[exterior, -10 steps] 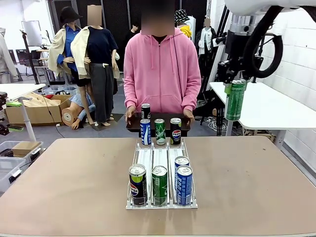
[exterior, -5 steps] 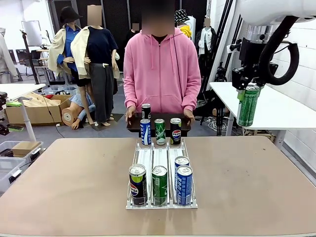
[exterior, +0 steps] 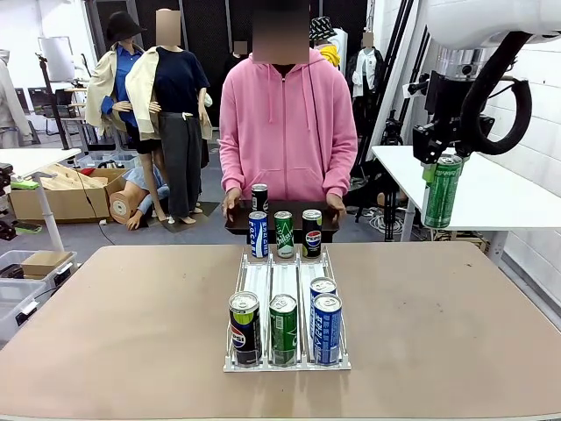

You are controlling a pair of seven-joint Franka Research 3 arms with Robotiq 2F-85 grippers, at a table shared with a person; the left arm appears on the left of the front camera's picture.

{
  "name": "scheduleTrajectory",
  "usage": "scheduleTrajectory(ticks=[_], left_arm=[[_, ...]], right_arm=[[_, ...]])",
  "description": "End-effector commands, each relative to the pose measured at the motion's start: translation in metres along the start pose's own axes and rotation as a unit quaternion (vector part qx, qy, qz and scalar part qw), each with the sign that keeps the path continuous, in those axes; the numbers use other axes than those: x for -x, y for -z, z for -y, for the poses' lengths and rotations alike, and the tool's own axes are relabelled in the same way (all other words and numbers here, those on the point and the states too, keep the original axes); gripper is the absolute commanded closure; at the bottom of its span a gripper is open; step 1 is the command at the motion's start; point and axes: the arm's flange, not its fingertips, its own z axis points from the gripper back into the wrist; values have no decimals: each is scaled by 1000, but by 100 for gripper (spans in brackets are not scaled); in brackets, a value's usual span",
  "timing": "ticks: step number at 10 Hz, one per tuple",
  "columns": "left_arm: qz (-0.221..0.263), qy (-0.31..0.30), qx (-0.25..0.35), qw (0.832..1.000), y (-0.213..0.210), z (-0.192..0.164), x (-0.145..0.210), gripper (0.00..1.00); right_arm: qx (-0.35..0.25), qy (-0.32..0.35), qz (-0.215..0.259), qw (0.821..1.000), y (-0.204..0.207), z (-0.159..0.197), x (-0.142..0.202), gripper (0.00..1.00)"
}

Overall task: Retrieve and hand over the desired beverage to the person.
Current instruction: Place the picked can on the Handle tray extended by the person.

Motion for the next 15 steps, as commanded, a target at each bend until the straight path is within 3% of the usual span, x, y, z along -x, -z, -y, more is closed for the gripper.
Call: scheduleTrajectory(ticks=[1,15], left_arm=[[3,1,-1,1000,0,2,3,0],[3,1,-1,1000,0,2,3,0]], right_arm=[[2,5,4,1000,-3,1,-1,100],[2,5,4,1000,-3,1,-1,100]])
